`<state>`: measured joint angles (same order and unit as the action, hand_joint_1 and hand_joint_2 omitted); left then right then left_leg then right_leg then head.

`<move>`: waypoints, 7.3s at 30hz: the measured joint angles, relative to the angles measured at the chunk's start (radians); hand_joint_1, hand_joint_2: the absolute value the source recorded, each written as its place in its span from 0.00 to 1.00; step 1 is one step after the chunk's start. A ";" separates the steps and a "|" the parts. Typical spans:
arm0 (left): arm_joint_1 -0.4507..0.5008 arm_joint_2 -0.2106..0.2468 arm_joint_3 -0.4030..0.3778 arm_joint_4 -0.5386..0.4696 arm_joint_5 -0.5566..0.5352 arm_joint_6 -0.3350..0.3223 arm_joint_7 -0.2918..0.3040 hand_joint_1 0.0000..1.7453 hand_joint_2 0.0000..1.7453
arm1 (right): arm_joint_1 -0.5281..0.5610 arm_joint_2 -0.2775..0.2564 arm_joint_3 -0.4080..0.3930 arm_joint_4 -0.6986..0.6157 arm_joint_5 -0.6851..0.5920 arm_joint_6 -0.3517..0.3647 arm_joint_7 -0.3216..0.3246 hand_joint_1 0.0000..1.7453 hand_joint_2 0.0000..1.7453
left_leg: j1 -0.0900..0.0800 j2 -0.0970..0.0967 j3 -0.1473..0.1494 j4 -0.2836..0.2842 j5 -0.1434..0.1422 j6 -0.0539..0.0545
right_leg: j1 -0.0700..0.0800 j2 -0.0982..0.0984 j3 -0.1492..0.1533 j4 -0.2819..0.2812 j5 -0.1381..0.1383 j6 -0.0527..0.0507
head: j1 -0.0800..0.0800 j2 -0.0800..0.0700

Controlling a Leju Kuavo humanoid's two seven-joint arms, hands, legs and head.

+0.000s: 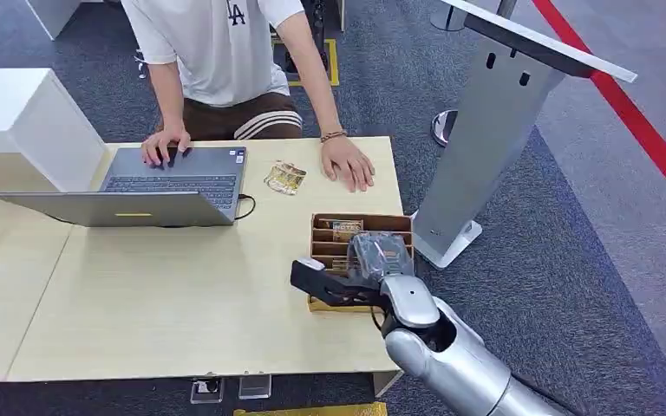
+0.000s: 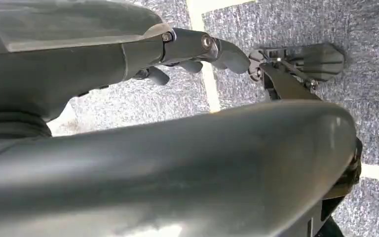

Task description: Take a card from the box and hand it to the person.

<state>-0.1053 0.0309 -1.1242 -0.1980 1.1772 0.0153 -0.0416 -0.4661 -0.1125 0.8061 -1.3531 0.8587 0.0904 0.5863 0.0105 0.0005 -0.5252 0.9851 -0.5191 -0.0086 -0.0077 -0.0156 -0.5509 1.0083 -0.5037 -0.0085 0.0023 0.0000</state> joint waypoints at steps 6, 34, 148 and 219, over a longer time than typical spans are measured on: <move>0.000 0.000 0.000 0.000 0.005 0.003 0.000 0.00 0.00 | 0.000 0.000 0.001 0.000 -0.008 0.000 -0.002 0.56 1.00 | 0.000 0.000 0.000 0.000 0.000 0.000 | 0.000 0.000 0.000 0.000 0.000 0.000 | 0.000 0.000; 0.000 0.000 0.000 0.000 0.006 0.008 0.000 0.00 0.00 | -0.004 0.000 0.004 0.005 -0.042 0.000 -0.007 0.50 1.00 | 0.000 0.000 0.000 0.000 0.000 0.000 | 0.000 0.000 0.000 0.000 0.000 0.000 | 0.000 0.000; 0.001 0.000 0.000 0.000 0.036 0.035 0.006 0.00 0.00 | 0.055 -0.037 -0.085 -0.399 0.012 -0.346 -0.246 0.50 1.00 | 0.000 0.000 -0.001 0.000 0.000 0.000 | 0.000 0.000 0.000 0.000 0.000 0.000 | 0.000 0.000; 0.000 0.014 0.002 0.000 0.046 0.055 0.039 0.00 0.00 | 0.434 -0.149 -0.424 -0.223 -1.150 -0.122 -0.695 0.00 1.00 | 0.000 0.000 -0.001 0.000 -0.001 0.000 | 0.000 0.000 0.000 -0.001 0.000 0.000 | 0.000 0.000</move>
<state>-0.1053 0.0446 -1.1223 -0.1980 1.2230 0.0698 -0.0023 -0.0323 -0.2613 0.3818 -1.5759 -0.2911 -0.0313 -0.1083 0.0105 0.0005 -0.5257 0.9851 -0.5196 -0.0086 -0.0078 -0.0157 -0.5513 1.0077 -0.5039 -0.0086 0.0019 0.0000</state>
